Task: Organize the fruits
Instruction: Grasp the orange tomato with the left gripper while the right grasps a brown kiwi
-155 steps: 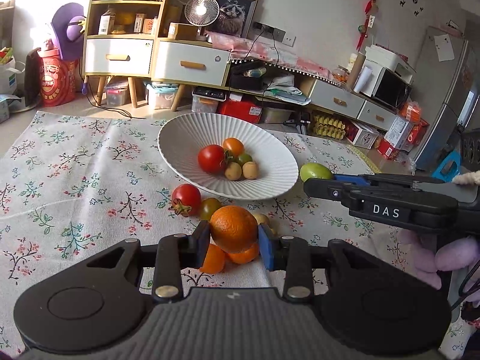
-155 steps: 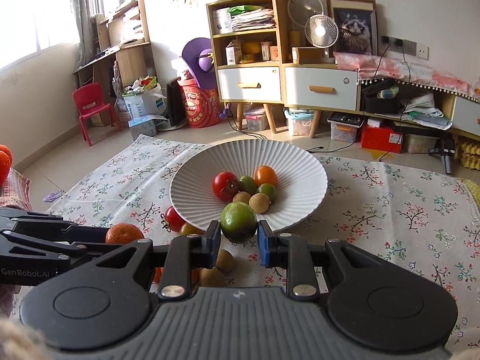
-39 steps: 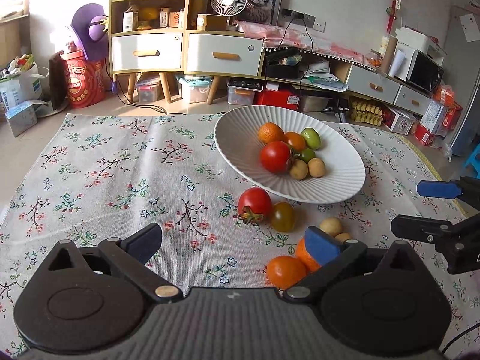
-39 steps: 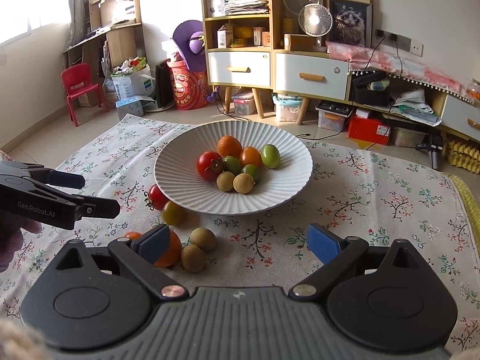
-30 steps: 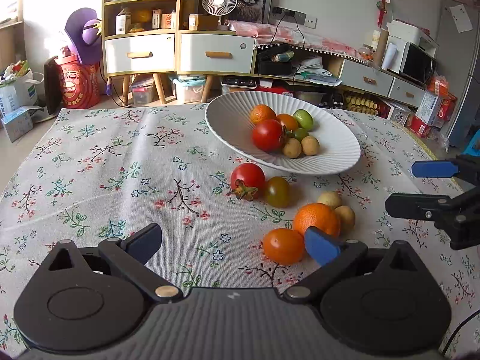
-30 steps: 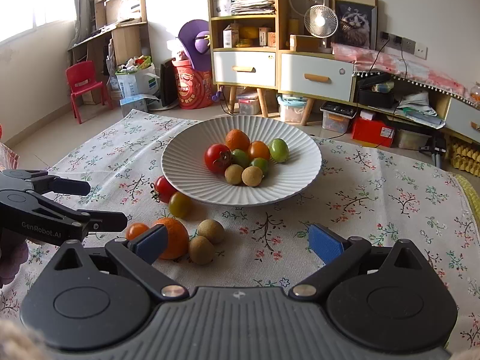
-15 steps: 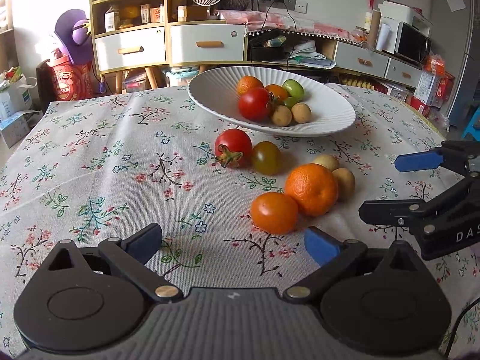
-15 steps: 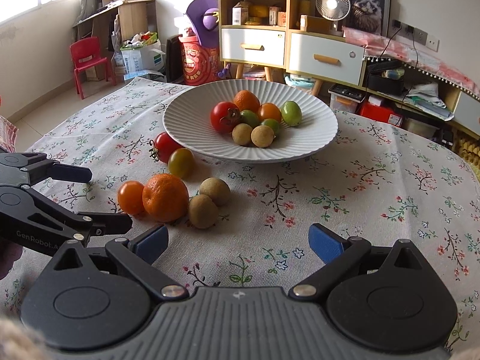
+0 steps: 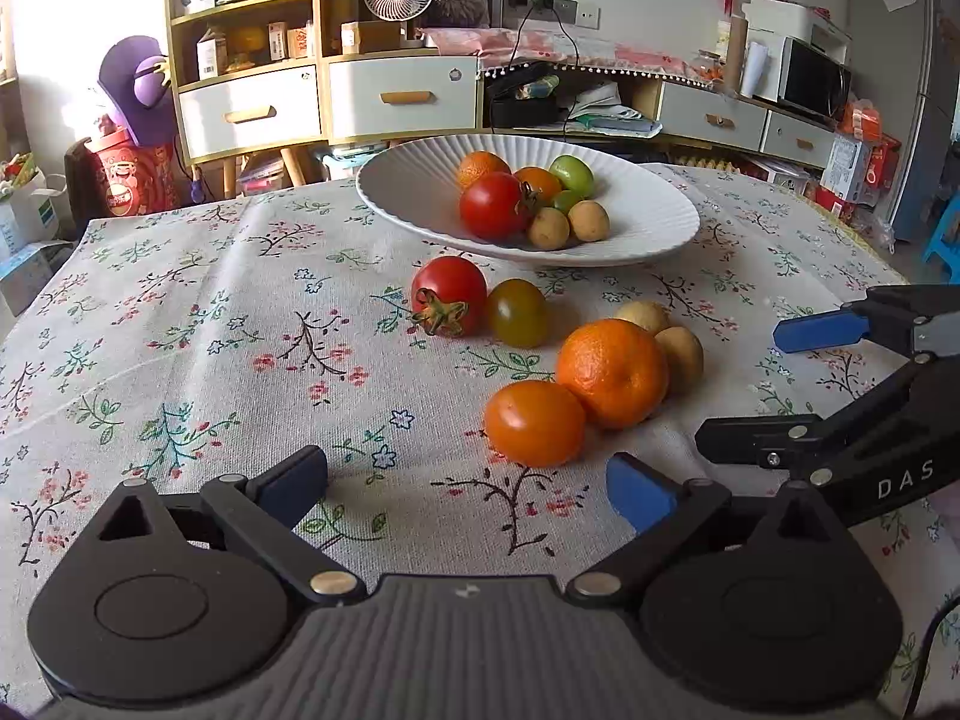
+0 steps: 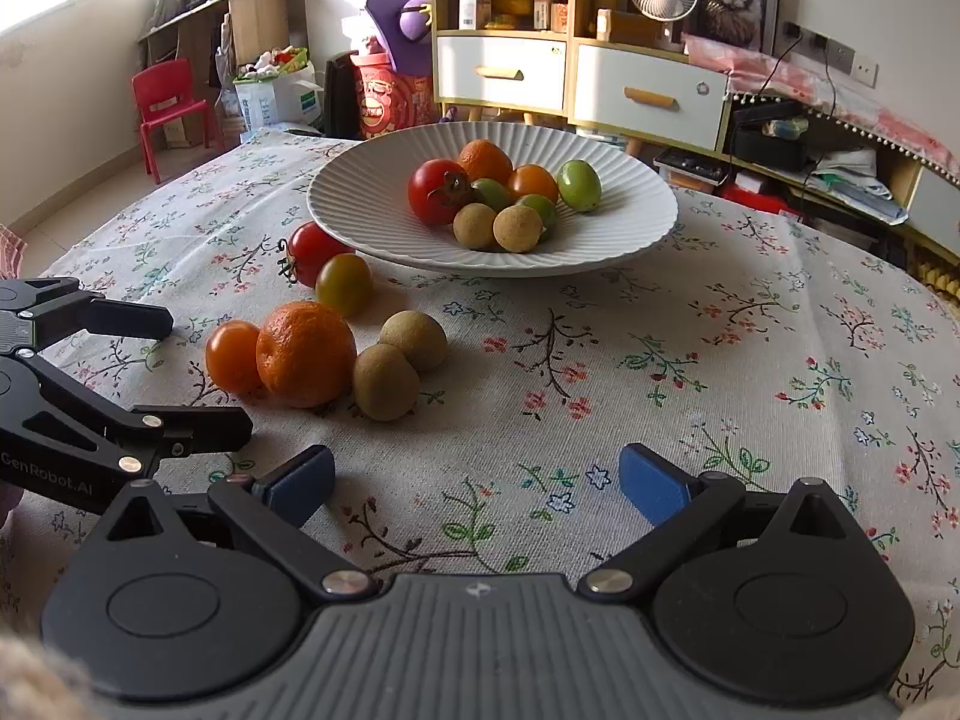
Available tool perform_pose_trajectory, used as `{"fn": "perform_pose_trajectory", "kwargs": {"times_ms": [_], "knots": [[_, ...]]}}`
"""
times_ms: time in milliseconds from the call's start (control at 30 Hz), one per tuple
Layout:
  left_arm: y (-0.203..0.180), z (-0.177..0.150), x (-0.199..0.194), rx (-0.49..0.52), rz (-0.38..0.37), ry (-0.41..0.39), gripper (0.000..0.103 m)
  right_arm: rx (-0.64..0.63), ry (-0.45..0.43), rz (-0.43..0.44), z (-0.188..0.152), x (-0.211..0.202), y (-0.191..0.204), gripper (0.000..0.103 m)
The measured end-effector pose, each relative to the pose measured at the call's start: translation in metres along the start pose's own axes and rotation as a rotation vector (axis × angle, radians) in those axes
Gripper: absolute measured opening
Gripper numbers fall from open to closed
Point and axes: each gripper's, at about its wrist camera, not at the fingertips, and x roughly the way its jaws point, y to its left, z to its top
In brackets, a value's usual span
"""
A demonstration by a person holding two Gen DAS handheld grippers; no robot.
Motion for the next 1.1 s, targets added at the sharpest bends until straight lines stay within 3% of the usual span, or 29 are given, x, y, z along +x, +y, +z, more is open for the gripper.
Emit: {"fn": "perform_pose_trajectory", "kwargs": {"times_ms": [167, 333, 700, 867, 1100], "knots": [[-0.002, 0.003, -0.002, 0.008, -0.021, -0.013, 0.078, -0.009, -0.005, 0.009, 0.003, 0.002, -0.001, 0.098], [-0.006, 0.003, -0.003, 0.015, -0.033, -0.020, 0.071, -0.014, -0.001, 0.026, 0.008, 0.004, -0.001, 0.090], [-0.008, 0.007, -0.004, -0.001, -0.058, -0.020, 0.045, -0.042, -0.007, 0.071, 0.014, 0.002, 0.008, 0.056], [-0.010, 0.009, -0.004, -0.007, -0.067, -0.014, 0.032, -0.039, -0.011, 0.081, 0.016, 0.002, 0.009, 0.047], [-0.011, 0.009, -0.004, -0.012, -0.071, -0.009, 0.028, -0.029, -0.017, 0.091, 0.020, 0.003, 0.010, 0.033]]}}
